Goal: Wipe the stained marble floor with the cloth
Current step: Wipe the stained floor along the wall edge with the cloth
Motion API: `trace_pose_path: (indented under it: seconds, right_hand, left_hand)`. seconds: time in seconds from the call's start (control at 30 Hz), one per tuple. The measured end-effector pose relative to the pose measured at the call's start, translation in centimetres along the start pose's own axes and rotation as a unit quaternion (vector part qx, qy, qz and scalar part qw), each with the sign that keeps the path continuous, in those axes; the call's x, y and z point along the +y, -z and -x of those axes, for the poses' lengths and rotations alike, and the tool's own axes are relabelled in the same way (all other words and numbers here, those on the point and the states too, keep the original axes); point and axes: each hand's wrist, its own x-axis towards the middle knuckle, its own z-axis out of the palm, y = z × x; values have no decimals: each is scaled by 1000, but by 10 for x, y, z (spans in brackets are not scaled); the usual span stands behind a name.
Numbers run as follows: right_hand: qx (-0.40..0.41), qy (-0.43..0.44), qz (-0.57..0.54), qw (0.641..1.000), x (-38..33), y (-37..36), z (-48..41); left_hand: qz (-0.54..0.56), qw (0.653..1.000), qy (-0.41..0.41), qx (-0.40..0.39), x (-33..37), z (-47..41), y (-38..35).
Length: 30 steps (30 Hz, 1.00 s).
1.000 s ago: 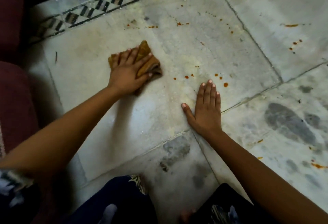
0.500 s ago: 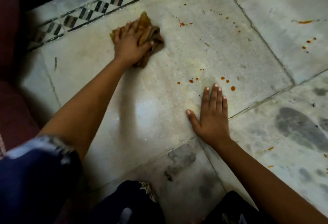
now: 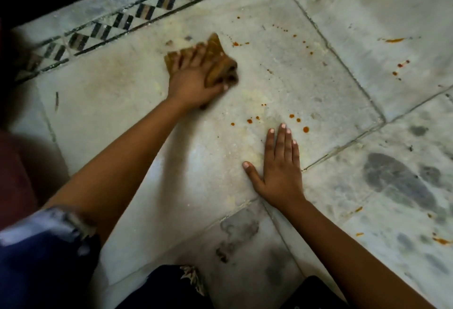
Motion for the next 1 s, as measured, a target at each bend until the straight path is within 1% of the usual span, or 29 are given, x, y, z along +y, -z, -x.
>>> trace_pose_path:
  seconds: [0.03,0.07,0.1,0.17,0.23,0.3,0.37,0.4,0.47,0.53,0.57,0.6,0.63,0.67,0.73,0.77,0.83,0.9,1.0]
  right_hand:
    - [0,3,-3,1000,0,0,0]
    - [3,8,-5,1000,1,1,1]
    - [7,16,-6,1000,3,3,1]
    - [27,32,-8,999,8,11,-5]
    - [42,35,0,999,16,23,-23]
    - [33,14,22,999,29,34,-49]
    - [18,-20,39,999,41,40,-80]
    - [10,-35,42,998,47,42,-93]
    - [1,-57,42,997,57,44,-114]
    - [-9,-67,41,997,66,43,-128]
    - [-18,-70,40,997,69,41,-132]
    - [-23,-71,38,996,71,39,-133]
    - [-23,-71,37,997,72,38,-134]
    - [-20,-70,37,997,74,37,-135]
    - [-15,-69,40,997,74,36,-135]
    - [-13,-68,41,997,73,36,-135]
    - [-12,-68,38,997,73,36,-136]
    - [-9,-68,36,997,74,36,-135]
    - [-8,-64,34,997,75,36,-134]
  left_hand:
    - [-6,999,-35,-5,-3,15,-2]
    - [-7,999,-51,-5,-11,28,-4]
    - [-5,999,-45,0,-23,39,-3]
    - [-2,1000,19,21,-51,40,3]
    - [9,993,110,37,-69,18,11]
    - [33,980,191,46,-62,-16,16]
    - [46,974,217,45,-34,-44,17]
    - [49,978,199,39,-17,-50,14]
    - [37,992,118,31,13,-41,3]
    - [23,998,33,40,18,-16,-6]
    - [16,999,11,46,10,-5,-8]
    - [9,999,5,50,-3,3,-6]
    - [0,998,19,54,-17,7,-3]
    - [-10,997,50,56,-31,3,1]
    - [-12,989,139,57,-50,-20,8]
    - [-2,983,173,57,-49,-36,12]
    - [21,977,206,54,-31,-69,15]
    - [31,981,186,36,0,-90,12]
    - [15,996,87,16,40,-78,-3]
